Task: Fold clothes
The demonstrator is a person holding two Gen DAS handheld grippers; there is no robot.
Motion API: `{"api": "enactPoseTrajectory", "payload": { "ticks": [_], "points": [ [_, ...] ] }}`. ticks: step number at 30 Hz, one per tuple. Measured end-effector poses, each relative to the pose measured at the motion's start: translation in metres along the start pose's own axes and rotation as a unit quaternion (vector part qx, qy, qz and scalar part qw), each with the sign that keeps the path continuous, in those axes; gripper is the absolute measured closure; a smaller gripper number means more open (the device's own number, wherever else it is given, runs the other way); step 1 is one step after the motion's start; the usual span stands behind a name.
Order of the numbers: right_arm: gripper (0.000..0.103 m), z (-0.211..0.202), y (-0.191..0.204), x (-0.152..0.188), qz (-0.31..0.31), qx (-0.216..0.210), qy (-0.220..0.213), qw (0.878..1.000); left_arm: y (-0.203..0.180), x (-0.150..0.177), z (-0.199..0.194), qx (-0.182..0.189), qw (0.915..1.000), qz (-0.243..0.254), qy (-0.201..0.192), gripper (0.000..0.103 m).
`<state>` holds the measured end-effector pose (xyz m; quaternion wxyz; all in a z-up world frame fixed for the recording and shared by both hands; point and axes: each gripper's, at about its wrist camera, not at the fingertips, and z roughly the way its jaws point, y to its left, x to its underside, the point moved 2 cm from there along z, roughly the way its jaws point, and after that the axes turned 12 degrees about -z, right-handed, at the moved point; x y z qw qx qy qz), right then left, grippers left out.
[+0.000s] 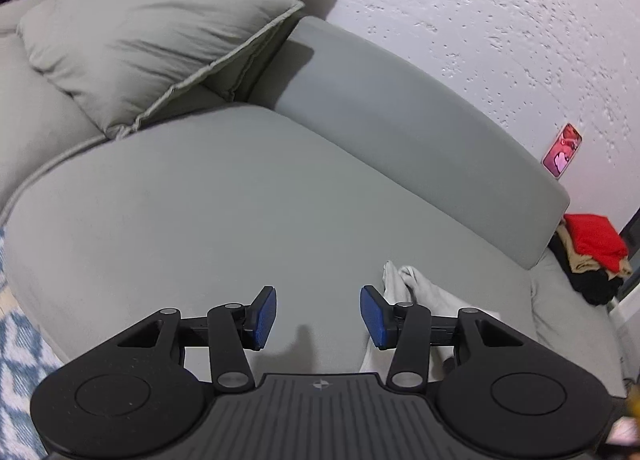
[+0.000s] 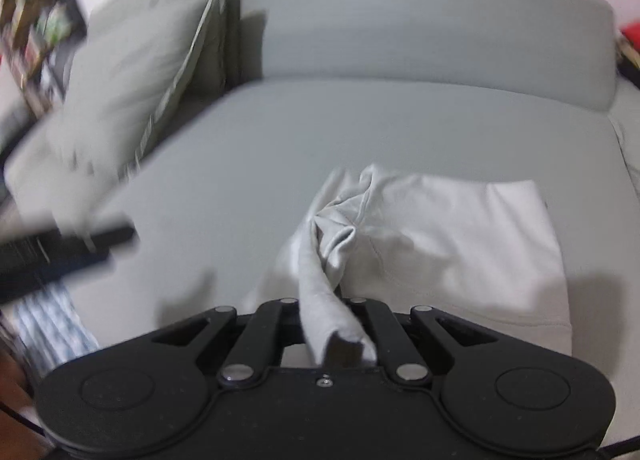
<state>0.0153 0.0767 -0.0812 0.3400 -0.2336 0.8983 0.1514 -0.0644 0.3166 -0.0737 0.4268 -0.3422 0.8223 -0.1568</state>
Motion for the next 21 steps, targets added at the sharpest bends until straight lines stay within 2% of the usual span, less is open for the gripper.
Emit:
{"api": "enactPoseTrajectory", "payload": {
  "ticks": [4,5,7,8,10,12,16,18,20,21],
  "points": [
    [0.100,0.012,0.009,-0.017,-0.002,-0.009,0.018,1.000,0.000,0.000,0.001,0.003,1.0000,-0.006,0.000,0.058],
    [0.096,0.018,0.014,-0.016,-0.013,-0.016,0.031,0.999,0.000,0.001,0.001,0.001,1.0000,-0.003,-0.001,0.058],
    [0.087,0.031,0.020,-0.010,-0.039,-0.065,0.059,0.995,-0.001,0.002,0.000,-0.003,1.0000,0.001,-0.004,0.058],
    [0.080,0.029,0.024,-0.004,-0.055,-0.101,0.064,0.991,0.000,0.002,-0.001,-0.005,1.0000,0.002,-0.005,0.058],
    [0.080,0.019,0.029,0.009,-0.079,-0.174,0.065,0.979,0.002,0.002,-0.002,-0.007,0.9999,-0.002,-0.007,0.058],
    [0.079,0.002,0.015,0.014,-0.068,-0.211,0.048,0.974,0.004,0.002,-0.003,-0.011,0.9999,-0.007,-0.007,0.058],
    [0.078,-0.037,-0.046,0.016,-0.008,-0.206,0.002,0.979,0.003,0.003,-0.001,-0.012,0.9999,-0.008,-0.002,0.059],
    [0.078,-0.050,-0.078,0.018,0.003,-0.167,-0.020,0.986,-0.004,0.005,0.000,-0.001,1.0000,0.004,0.000,0.064],
    [0.079,-0.055,-0.100,0.023,0.000,-0.134,-0.031,0.991,-0.029,0.017,0.011,0.017,0.9976,0.065,0.015,0.083],
    [0.081,-0.051,-0.102,0.027,-0.011,-0.127,-0.027,0.991,-0.043,0.023,0.018,0.027,0.9942,0.101,0.023,0.088]
  ]
}}
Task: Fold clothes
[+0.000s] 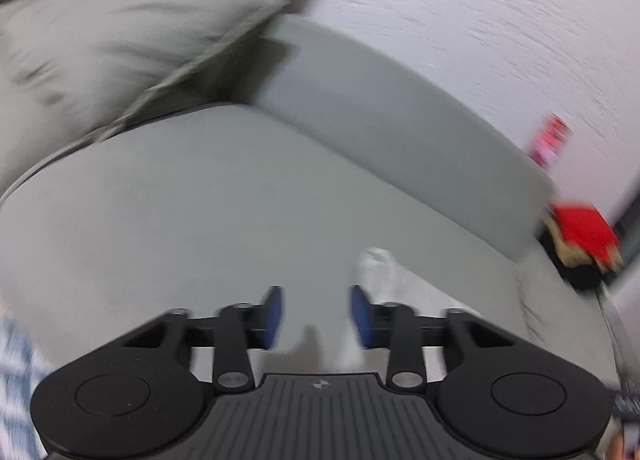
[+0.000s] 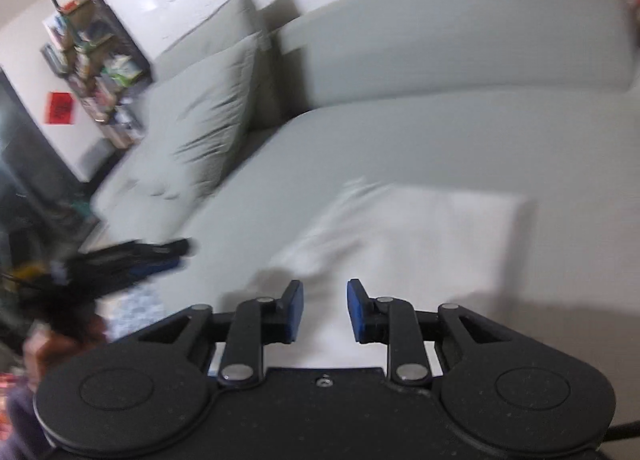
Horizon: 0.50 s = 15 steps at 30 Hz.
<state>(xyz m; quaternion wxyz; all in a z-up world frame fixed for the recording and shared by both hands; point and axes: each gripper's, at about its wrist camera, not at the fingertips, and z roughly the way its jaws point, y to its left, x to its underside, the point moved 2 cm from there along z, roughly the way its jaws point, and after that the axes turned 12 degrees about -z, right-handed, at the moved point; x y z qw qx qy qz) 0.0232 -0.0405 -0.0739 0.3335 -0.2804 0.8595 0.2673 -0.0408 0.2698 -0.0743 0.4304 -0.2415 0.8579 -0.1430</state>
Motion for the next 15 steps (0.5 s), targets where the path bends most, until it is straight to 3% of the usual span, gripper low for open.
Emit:
{"api": "enactPoseTrajectory", "payload": {
  "ticks": [2,3,5,6,9,12,15],
  "points": [
    [0.085,0.006,-0.006,0.009,-0.021,0.012,0.011,1.000,-0.030,0.007,0.015,0.020,0.9970,0.073,0.017,0.089],
    [0.085,0.009,-0.009,0.013,-0.031,0.018,0.016,0.999,-0.043,0.012,0.027,0.012,0.9937,0.107,0.029,0.089],
    [0.085,0.016,-0.010,0.022,-0.065,0.033,0.027,0.997,-0.066,0.026,0.057,-0.023,0.9827,0.175,0.055,0.085],
    [0.084,0.019,-0.005,0.027,-0.094,0.042,0.034,0.994,-0.071,0.032,0.073,-0.060,0.9755,0.198,0.075,0.084],
    [0.084,0.018,0.002,0.053,-0.147,0.057,0.082,0.984,-0.052,0.033,0.099,-0.153,0.9654,0.164,0.133,0.086],
    [0.084,-0.008,0.009,0.072,-0.174,0.050,0.102,0.978,-0.036,0.026,0.086,-0.162,0.9703,0.120,0.134,0.087],
    [0.084,-0.033,0.002,0.076,-0.149,0.032,0.114,0.982,-0.030,0.021,0.057,-0.148,0.9810,0.091,0.087,0.087]
  ]
}}
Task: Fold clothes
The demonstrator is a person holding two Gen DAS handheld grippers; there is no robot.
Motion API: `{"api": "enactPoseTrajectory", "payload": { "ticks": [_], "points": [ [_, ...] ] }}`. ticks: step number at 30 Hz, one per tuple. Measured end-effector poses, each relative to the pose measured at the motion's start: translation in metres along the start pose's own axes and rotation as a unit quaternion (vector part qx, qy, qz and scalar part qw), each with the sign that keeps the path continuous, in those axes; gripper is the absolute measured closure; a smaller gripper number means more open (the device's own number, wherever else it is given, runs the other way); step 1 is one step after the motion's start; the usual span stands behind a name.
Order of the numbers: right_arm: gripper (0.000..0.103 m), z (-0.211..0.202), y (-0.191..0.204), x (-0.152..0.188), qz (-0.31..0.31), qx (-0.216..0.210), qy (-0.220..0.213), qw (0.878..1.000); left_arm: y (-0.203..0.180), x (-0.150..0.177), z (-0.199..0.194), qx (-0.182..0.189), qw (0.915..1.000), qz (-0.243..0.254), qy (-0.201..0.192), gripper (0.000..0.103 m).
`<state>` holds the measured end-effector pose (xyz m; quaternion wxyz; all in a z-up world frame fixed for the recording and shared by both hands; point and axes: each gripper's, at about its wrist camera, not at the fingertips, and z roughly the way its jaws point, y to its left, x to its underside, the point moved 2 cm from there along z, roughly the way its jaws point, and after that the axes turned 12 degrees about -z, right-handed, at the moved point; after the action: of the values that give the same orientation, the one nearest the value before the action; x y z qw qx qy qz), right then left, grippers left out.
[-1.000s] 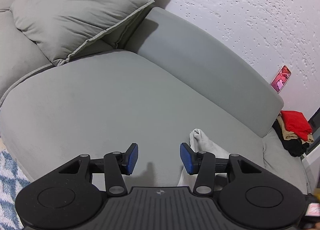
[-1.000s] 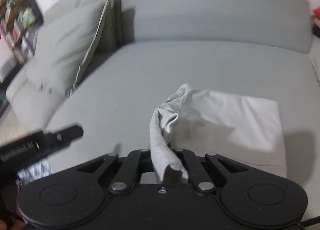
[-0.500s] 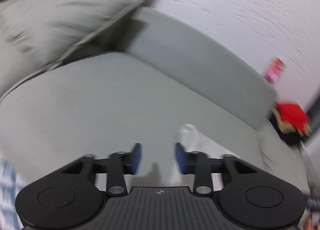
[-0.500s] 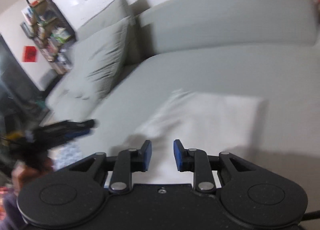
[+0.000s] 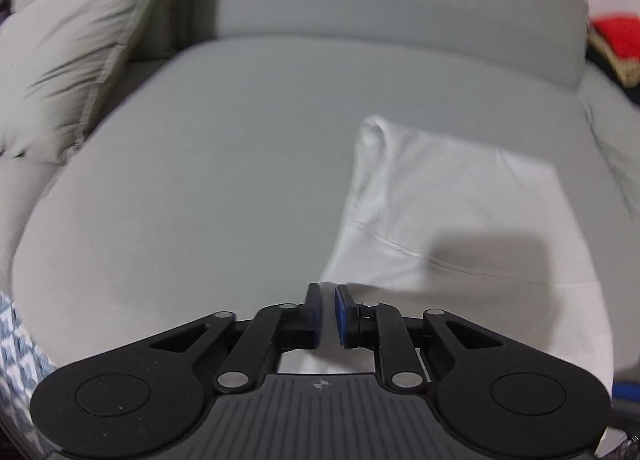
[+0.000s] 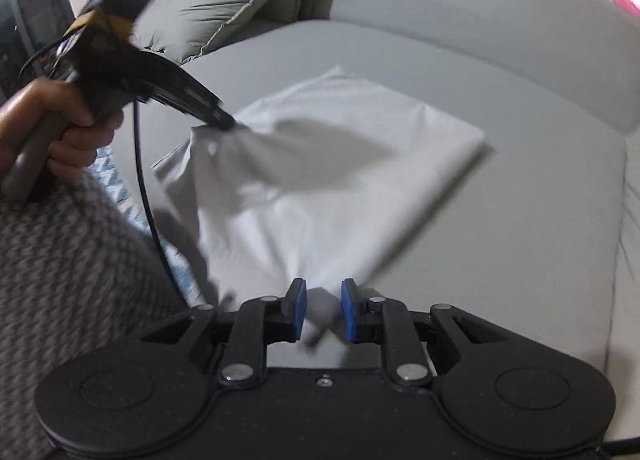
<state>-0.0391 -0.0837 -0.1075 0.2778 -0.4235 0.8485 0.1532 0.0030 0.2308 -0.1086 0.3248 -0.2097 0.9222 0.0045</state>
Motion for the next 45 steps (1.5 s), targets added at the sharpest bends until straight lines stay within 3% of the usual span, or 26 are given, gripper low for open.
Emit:
{"api": "enactPoseTrajectory", "payload": {
  "ticks": [3,6,9,11,12,15,16,18,20,22,24,27,28,29,30,32,34,37,38,42,45],
  "points": [
    [0.084,-0.015,-0.009,-0.006,0.014,-0.014,-0.052,0.998,0.003,0.008,-0.029,0.066,0.9962,-0.004,-0.056,0.085],
    [0.084,-0.003,-0.006,-0.023,0.008,-0.038,-0.085,0.996,-0.021,0.026,-0.027,0.098,0.9941,0.047,-0.009,0.085],
    [0.084,0.026,0.011,-0.025,-0.013,-0.058,-0.060,0.996,-0.046,0.051,-0.007,0.024,0.9884,0.145,0.041,0.078],
    [0.084,0.031,0.019,-0.018,-0.029,-0.055,-0.029,0.998,-0.049,0.061,-0.008,-0.008,0.9827,0.180,0.042,0.078],
    [0.084,0.026,0.020,-0.014,-0.037,-0.053,-0.029,0.997,-0.047,0.063,-0.013,-0.007,0.9822,0.184,0.037,0.078],
    [0.084,0.000,0.004,-0.013,0.008,-0.073,-0.047,0.996,-0.037,0.062,-0.037,0.026,0.9843,0.174,0.010,0.071],
    [0.083,-0.008,-0.007,-0.014,0.040,-0.089,-0.062,0.993,-0.034,0.057,-0.047,0.046,0.9849,0.167,-0.009,0.061],
    [0.071,-0.016,-0.030,-0.020,0.095,-0.091,-0.102,0.986,-0.037,0.045,-0.058,0.067,0.9840,0.153,-0.061,0.055],
    [0.056,-0.016,-0.054,-0.029,0.146,-0.057,-0.134,0.979,-0.048,0.027,-0.052,0.063,0.9826,0.147,-0.094,0.055],
    [0.056,-0.006,-0.079,-0.038,0.195,-0.024,-0.141,0.970,-0.058,0.005,-0.039,0.061,0.9815,0.148,-0.105,0.055],
    [0.056,0.012,-0.106,-0.045,0.253,-0.010,-0.129,0.959,-0.070,-0.014,-0.024,0.048,0.9806,0.159,-0.104,0.056],
    [0.059,0.035,-0.143,-0.047,0.337,0.006,-0.133,0.932,-0.080,-0.034,-0.003,0.055,0.9800,0.163,-0.100,0.057],
    [0.061,0.043,-0.151,-0.046,0.354,0.006,-0.145,0.924,-0.083,-0.036,0.005,0.060,0.9803,0.162,-0.095,0.059],
    [0.072,0.050,-0.156,-0.045,0.362,0.002,-0.157,0.919,-0.088,-0.035,0.014,0.066,0.9805,0.162,-0.090,0.060],
    [0.081,0.056,-0.159,-0.044,0.367,-0.003,-0.169,0.915,-0.092,-0.033,0.023,0.068,0.9804,0.165,-0.084,0.061],
    [0.082,0.070,-0.161,-0.042,0.372,-0.029,-0.176,0.911,-0.094,-0.026,0.033,0.064,0.9797,0.168,-0.089,0.062],
    [0.082,0.080,-0.162,-0.041,0.389,-0.074,-0.184,0.900,-0.093,-0.022,0.034,0.091,0.9788,0.156,-0.097,0.064],
    [0.082,0.091,-0.160,-0.047,0.385,-0.108,-0.197,0.895,-0.093,-0.024,0.032,0.154,0.9729,0.138,-0.104,0.065],
    [0.082,0.096,-0.160,-0.048,0.388,-0.122,-0.193,0.893,-0.093,-0.026,0.038,0.159,0.9738,0.131,-0.097,0.067],
    [0.082,0.118,-0.162,-0.047,0.410,-0.184,-0.162,0.878,-0.090,-0.037,0.072,0.157,0.9813,0.096,-0.055,0.069],
    [0.085,0.134,-0.164,-0.049,0.409,-0.171,-0.138,0.886,-0.088,-0.046,0.099,0.126,0.9877,0.086,-0.033,0.070]
  ]
}}
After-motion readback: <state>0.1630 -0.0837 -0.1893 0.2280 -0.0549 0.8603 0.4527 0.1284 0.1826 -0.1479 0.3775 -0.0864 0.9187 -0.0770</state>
